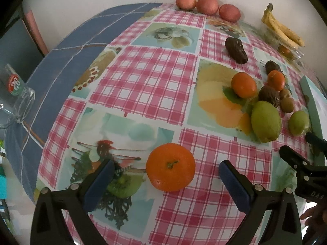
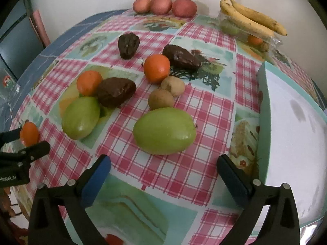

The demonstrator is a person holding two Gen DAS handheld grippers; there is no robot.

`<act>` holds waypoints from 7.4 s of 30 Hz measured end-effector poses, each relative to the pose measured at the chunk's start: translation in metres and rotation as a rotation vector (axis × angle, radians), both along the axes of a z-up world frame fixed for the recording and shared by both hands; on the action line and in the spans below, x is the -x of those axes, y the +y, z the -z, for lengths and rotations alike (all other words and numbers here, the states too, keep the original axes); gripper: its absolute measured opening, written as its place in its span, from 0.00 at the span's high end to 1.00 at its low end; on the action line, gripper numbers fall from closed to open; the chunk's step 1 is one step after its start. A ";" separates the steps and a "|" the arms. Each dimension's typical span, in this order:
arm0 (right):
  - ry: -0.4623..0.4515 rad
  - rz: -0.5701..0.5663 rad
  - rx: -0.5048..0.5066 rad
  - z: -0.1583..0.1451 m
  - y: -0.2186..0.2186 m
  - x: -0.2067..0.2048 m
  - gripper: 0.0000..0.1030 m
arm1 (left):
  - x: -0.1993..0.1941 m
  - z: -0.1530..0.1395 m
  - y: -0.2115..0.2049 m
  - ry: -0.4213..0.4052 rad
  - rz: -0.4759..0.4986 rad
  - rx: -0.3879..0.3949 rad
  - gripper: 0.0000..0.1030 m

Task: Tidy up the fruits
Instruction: 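Grasp the orange with the left tool while the right tool grasps the green pear, then carry both fruits over the white tray and open both tools to release, then withdraw both open tools from the tray back toward the fruits, then grasp a second orange with the left tool while the right tool grasps a brown kiwi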

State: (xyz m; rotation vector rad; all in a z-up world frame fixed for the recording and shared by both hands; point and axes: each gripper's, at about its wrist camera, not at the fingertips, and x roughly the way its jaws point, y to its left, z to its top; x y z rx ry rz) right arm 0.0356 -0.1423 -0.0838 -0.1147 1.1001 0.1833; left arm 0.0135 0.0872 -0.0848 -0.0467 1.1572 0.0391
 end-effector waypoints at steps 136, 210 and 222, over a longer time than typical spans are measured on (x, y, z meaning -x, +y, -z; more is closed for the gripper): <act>-0.069 0.838 0.050 -0.049 -0.306 -0.003 0.32 | -0.062 -0.065 -0.359 -0.098 0.630 0.122 0.22; 0.038 0.338 -0.251 -0.065 -0.044 -0.041 0.07 | -0.106 -0.071 -0.060 0.039 -0.078 0.175 0.06; 0.180 0.266 -0.206 -0.024 -0.018 -0.045 0.30 | -0.116 -0.017 -0.069 0.219 -0.081 0.212 0.28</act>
